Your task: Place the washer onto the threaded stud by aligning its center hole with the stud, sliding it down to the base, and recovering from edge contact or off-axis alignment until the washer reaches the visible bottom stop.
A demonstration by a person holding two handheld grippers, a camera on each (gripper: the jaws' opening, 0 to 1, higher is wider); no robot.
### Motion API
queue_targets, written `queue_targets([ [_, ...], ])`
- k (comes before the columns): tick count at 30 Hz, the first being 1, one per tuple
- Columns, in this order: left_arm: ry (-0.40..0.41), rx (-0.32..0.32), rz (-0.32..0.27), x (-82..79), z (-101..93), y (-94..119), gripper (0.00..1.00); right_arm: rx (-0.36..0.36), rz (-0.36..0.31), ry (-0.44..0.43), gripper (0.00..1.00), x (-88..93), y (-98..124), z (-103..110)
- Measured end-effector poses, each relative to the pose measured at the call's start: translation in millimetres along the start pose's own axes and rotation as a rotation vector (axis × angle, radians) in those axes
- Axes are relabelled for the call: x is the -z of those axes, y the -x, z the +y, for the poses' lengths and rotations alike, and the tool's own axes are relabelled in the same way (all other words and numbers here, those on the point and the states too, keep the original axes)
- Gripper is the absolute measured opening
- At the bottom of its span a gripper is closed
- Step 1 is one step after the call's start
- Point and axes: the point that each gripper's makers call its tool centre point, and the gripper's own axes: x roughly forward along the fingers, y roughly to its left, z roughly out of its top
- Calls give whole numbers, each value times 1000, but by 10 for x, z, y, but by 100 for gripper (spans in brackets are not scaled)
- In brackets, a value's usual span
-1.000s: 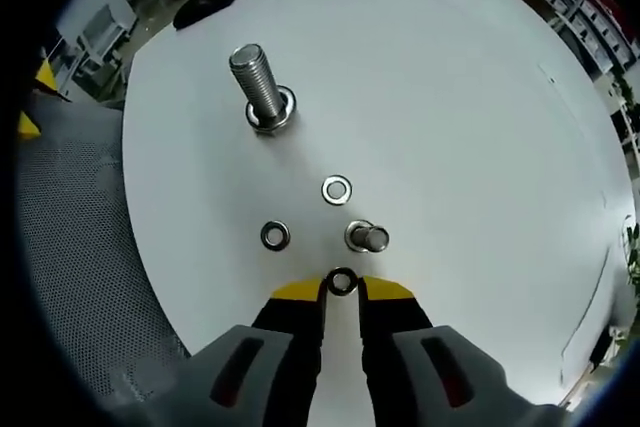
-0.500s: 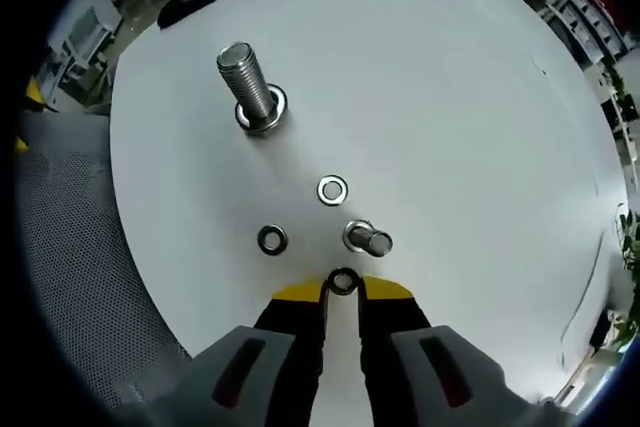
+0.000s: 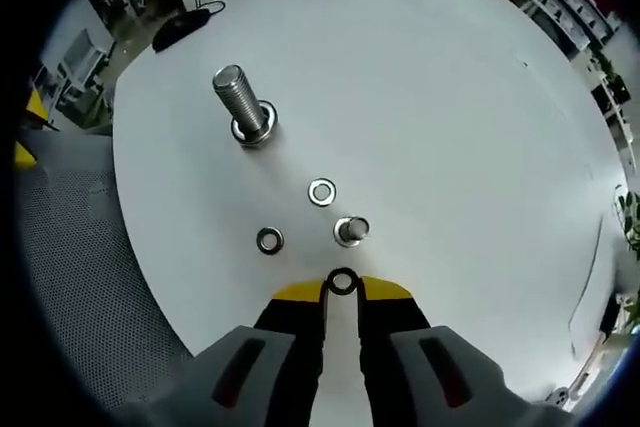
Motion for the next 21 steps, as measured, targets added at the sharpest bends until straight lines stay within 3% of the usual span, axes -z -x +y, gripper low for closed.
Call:
queue_targets([
  [14,-6,1,-9,-17,-8,8,17,30,-75,-20,14,-172,340,-111],
  [21,-8,-2,-18,-33,-7,17,17,39,-122,36,14,-330,461,-84],
])
